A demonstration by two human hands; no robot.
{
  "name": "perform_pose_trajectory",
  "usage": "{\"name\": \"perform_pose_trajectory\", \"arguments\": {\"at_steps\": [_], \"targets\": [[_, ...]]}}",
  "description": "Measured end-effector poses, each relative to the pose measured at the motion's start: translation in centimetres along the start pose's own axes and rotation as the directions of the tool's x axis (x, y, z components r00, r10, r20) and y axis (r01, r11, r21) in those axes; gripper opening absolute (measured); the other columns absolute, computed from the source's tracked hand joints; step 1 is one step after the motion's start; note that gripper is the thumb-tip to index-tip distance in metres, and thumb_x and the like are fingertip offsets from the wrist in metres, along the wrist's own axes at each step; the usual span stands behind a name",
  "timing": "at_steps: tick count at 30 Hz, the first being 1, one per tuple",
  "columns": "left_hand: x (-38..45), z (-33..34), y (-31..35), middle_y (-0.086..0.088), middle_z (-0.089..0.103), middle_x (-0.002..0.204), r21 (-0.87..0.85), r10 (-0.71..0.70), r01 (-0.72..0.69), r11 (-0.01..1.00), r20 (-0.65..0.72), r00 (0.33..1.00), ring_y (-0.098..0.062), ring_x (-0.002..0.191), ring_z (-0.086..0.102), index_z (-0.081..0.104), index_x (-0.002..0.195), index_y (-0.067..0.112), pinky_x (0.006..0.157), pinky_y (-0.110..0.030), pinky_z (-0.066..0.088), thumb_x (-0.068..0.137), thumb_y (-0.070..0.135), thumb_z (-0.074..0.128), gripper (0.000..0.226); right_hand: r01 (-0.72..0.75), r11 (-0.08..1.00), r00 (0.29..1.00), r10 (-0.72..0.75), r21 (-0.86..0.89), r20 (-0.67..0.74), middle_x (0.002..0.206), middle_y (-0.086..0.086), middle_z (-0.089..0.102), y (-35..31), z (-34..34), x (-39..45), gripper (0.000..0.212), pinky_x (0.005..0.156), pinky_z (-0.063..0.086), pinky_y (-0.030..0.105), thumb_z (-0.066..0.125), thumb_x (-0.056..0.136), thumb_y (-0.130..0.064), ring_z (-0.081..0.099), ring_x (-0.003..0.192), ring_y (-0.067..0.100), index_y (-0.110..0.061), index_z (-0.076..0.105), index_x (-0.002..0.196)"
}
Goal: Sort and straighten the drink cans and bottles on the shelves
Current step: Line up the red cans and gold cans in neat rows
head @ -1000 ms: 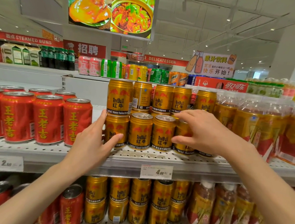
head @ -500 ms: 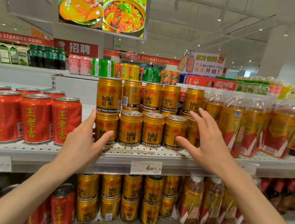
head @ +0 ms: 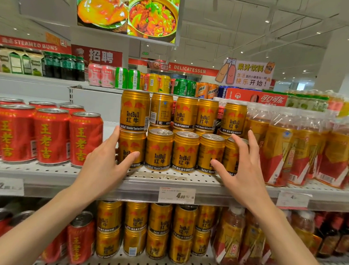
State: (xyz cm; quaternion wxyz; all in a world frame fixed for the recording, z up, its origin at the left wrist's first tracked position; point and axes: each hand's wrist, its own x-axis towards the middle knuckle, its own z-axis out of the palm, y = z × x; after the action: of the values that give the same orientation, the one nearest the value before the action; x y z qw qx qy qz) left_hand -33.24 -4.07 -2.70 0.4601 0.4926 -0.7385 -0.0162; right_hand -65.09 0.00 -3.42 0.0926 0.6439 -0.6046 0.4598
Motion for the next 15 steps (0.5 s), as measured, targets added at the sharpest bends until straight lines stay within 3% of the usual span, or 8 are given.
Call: {"name": "perform_pose_trajectory", "arguments": {"at_steps": [4, 8, 12, 15], "targets": [[-0.1, 0.2, -0.2, 0.003, 0.064, 0.13, 0.006, -0.011, 0.011, 1.0, -0.012, 1.0, -0.019, 0.108, 0.065, 0.023, 0.155, 0.033, 0.09, -0.041, 0.055, 0.091, 0.051, 0.061, 0.076, -0.04, 0.999, 0.999, 0.04, 0.025, -0.019, 0.168, -0.009, -0.018, -0.8, 0.1, -0.6, 0.09, 0.123, 0.02, 0.049, 0.068, 0.089, -0.05, -0.003, 0.157, 0.016, -0.035, 0.014, 0.16], [-1.7, 0.0, 0.1, 0.001, 0.056, 0.139, -0.068, 0.006, -0.011, 0.998, -0.081, 0.997, -0.016, 0.126, 0.053, 0.033, 0.153, 0.023, 0.102, -0.037, 0.047, 0.091, 0.039, 0.067, 0.072, -0.116, 0.988, 0.993, 0.117, 0.103, -0.009, 0.167, -0.017, -0.018, -1.9, 0.4, -3.2, 0.093, 0.123, 0.017, 0.046, 0.065, 0.091, -0.053, -0.004, 0.156, 0.009, -0.04, 0.005, 0.16], [-5.1, 0.3, 1.1, 0.005, 0.056, 0.122, -0.127, 0.087, -0.114, 0.985, -0.198, 0.976, -0.013, 0.113, 0.054, 0.053, 0.135, 0.018, 0.097, -0.036, 0.05, 0.09, 0.031, 0.069, 0.049, -0.174, 0.968, 0.984, 0.175, 0.181, 0.012, 0.166, -0.026, 0.004, -3.3, 0.0, -7.6, 0.077, 0.116, 0.021, 0.034, 0.062, 0.09, -0.054, 0.012, 0.151, -0.002, -0.042, 0.024, 0.156], [-7.8, 1.0, 1.8, 0.013, 0.061, 0.107, -0.252, 0.105, -0.137, 0.958, -0.136, 0.985, -0.008, 0.096, 0.061, 0.059, 0.123, 0.025, 0.083, -0.023, 0.051, 0.09, 0.03, 0.068, 0.035, -0.193, 0.945, 0.981, 0.191, 0.266, 0.035, 0.159, -0.031, 0.026, -4.3, 0.2, -11.2, 0.06, 0.114, 0.027, 0.028, 0.062, 0.088, -0.051, 0.028, 0.143, -0.009, -0.045, 0.043, 0.145]]}}
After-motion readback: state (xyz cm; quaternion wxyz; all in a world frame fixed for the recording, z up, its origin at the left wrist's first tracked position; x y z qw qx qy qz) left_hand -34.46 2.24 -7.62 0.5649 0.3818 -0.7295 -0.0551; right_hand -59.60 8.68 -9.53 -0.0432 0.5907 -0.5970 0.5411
